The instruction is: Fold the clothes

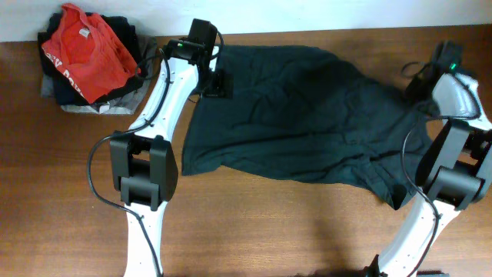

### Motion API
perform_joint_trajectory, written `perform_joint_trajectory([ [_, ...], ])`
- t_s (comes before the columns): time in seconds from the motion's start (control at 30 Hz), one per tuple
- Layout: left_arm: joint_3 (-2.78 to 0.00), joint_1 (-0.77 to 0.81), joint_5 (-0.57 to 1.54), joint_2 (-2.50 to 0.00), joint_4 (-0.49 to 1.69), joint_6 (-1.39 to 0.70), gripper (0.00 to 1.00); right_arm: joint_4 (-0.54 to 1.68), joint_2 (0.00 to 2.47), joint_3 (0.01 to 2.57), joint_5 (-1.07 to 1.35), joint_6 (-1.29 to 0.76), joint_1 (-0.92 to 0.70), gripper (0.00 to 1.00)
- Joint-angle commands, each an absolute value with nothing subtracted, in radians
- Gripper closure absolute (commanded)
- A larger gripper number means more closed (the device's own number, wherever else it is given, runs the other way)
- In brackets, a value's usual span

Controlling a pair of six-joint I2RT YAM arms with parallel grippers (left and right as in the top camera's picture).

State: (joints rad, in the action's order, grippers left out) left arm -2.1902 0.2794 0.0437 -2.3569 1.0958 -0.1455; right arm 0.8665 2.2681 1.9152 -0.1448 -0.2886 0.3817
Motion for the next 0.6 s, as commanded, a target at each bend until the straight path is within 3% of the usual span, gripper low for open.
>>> perform_joint_trajectory([
  [0.0,-2.190,0.304,0.125,-2.364,1.079,-0.062,0.05,1.007,2.250,2.135,-0.104,-0.297,0.379,0.38],
  [0.13,-2.190,0.337,0.124,-2.369,1.022,-0.062,0.20,1.259,2.244,2.344,0.056,-0.296,0.379,0.38],
  [0.2,-2.190,0.349,0.124,-2.381,0.982,-0.063,0.47,1.370,2.244,2.415,0.138,-0.296,0.379,0.39],
  [0.3,-2.190,0.360,0.125,-2.418,0.938,-0.101,0.75,1.491,2.244,2.453,0.233,-0.296,0.375,0.45],
  [0.5,-2.190,0.366,0.124,-2.495,0.914,-0.127,0.93,1.607,2.244,2.445,0.228,-0.292,0.352,0.56],
  [0.57,-2.190,0.366,0.123,-2.508,0.915,-0.127,0.95,1.626,2.244,2.445,0.228,-0.292,0.342,0.58],
])
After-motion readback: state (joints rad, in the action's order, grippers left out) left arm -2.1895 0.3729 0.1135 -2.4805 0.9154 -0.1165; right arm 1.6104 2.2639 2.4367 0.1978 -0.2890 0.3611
